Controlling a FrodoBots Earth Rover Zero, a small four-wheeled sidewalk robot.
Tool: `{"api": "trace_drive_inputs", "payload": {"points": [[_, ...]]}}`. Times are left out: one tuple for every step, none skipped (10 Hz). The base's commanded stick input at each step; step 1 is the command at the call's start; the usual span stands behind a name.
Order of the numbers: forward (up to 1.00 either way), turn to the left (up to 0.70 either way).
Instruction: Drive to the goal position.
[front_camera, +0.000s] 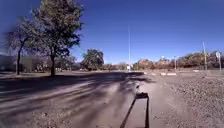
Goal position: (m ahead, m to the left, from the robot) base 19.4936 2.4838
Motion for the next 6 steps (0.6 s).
{"api": "trace_drive_inputs", "payload": {"points": [[0.50,0.00],[0.50,0.00],[0.50,0.00],[0.50,0.00],[0.50,0.08],[0.50,0.01]]}}
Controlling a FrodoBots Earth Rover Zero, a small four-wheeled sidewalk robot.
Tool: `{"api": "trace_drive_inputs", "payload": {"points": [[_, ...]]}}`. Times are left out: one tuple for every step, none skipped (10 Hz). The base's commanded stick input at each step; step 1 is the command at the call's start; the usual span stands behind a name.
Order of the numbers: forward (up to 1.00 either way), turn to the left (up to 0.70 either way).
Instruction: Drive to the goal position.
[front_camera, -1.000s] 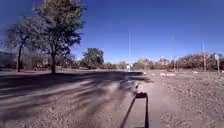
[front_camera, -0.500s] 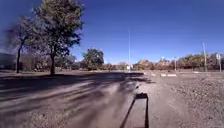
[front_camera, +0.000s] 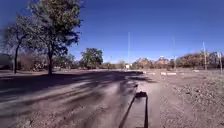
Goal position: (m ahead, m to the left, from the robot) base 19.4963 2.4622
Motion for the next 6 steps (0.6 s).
{"api": "trace_drive_inputs", "payload": {"points": [[0.50,0.00],[0.50,0.00],[0.50,0.00],[0.50,0.00],[0.50,0.00],[0.50,0.00]]}}
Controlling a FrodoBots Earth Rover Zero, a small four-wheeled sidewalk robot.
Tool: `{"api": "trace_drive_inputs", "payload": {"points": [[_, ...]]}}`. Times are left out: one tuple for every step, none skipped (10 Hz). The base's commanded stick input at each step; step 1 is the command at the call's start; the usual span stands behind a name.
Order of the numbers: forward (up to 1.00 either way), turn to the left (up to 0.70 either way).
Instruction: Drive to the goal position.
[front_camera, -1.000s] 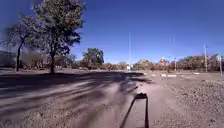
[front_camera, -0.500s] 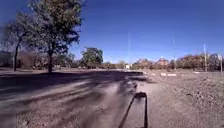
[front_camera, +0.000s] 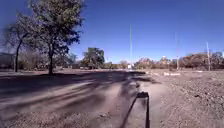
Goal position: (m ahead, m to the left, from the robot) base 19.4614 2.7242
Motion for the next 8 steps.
{"api": "trace_drive_inputs", "payload": {"points": [[0.50,0.00],[0.50,0.00],[0.50,0.00],[0.50,0.00],[0.50,0.00],[0.50,0.00],[0.50,0.00],[0.50,0.00]]}}
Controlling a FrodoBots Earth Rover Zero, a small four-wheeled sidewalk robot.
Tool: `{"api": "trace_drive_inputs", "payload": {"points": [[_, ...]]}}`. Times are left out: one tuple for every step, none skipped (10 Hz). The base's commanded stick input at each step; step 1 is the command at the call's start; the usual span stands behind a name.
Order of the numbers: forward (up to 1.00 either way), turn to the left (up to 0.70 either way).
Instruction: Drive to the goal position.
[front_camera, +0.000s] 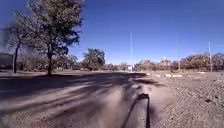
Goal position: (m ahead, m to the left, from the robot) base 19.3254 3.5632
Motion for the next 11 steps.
{"api": "trace_drive_inputs", "payload": {"points": [[0.50,0.00],[0.50,0.00],[0.50,0.00],[0.50,0.00],[0.50,0.00],[0.50,0.00],[0.50,0.00],[0.50,0.00],[0.50,0.00],[0.50,0.00],[0.50,0.00]]}}
